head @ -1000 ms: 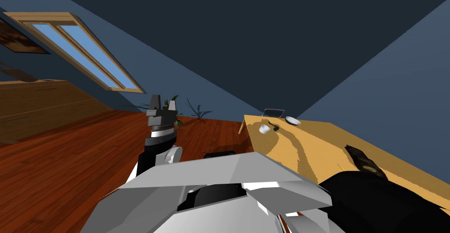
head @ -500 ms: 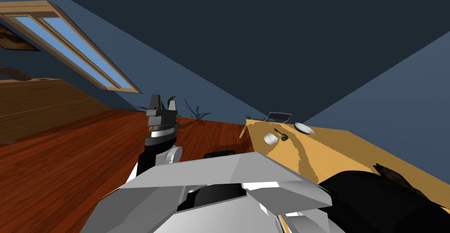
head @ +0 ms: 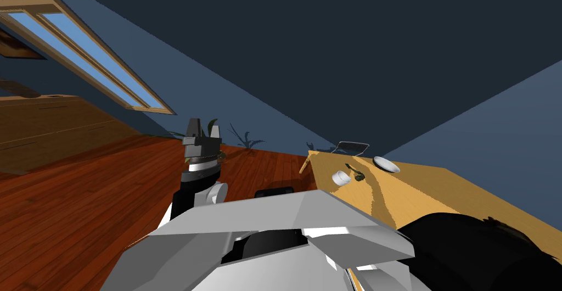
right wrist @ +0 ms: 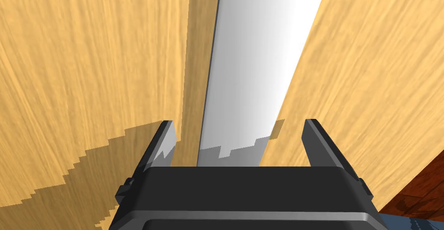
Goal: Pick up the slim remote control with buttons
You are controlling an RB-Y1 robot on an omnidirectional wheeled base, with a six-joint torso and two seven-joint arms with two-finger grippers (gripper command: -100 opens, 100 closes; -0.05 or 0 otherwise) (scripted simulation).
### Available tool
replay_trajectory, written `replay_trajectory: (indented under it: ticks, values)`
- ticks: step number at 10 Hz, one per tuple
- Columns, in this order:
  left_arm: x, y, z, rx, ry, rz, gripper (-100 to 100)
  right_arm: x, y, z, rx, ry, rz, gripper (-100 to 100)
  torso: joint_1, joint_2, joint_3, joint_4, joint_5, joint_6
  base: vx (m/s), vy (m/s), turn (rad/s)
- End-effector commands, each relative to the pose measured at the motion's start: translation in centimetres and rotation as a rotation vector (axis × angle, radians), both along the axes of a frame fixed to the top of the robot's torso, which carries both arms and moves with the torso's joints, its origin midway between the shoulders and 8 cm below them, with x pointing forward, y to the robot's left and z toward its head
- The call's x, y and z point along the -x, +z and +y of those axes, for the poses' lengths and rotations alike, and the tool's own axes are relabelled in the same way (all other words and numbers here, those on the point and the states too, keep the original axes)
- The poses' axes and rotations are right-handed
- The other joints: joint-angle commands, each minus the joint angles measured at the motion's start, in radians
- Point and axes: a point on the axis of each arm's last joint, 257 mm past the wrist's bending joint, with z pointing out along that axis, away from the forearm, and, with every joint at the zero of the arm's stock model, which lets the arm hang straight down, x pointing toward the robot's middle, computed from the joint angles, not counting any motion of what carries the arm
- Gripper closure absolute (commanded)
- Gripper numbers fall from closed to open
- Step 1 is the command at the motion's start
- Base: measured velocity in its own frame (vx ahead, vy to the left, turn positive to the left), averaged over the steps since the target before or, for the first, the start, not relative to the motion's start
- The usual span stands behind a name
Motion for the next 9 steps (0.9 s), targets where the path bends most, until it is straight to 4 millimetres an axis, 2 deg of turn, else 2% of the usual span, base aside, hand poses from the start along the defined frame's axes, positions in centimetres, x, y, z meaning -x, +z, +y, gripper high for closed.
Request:
replay_trajectory:
  ticks: [1,2,3,7,8,9]
  values:
    - [0.0,0.0,0.0,0.0,0.0,0.0,0,-0.2,-0.9,0.9,0.002,-0.007,-0.001,-100,0.0,0.0,0.0,0.0,0.0,0.0,-0.057,-0.053,0.047]
    - [0.0,0.0,0.0,0.0,0.0,0.0,0,0.0,-0.7,0.6,0.001,-0.005,-0.001,-100,0.0,0.001,0.001,0.0,0.0,0.0,-0.023,-0.023,0.007]
    - [0.0,0.0,0.0,0.0,0.0,0.0,0,0.0,-0.7,0.7,0.002,-0.005,0.0,100,0.001,0.0,0.0,0.0,0.0,0.0,0.0,0.0,0.0]
    - [0.0,0.0,0.0,0.0,0.0,0.0,0,0.0,-0.8,0.9,-0.002,-0.008,-0.002,100,0.0,-0.001,0.0,0.0,0.0,-0.001,0.0,0.0,-0.003]
    - [0.0,0.0,0.0,0.0,0.0,0.0,0,0.0,-0.8,0.9,-0.002,-0.007,-0.002,0,0.0,-0.001,0.0,0.0,0.0,-0.001,0.0,0.0,0.0]
    - [0.0,0.0,0.0,0.0,0.0,0.0,0,0.0,0.1,0.0,0.003,0.0,0.002,100,0.0,-0.001,-0.001,0.0,0.0,0.0,0.035,0.021,-0.055]
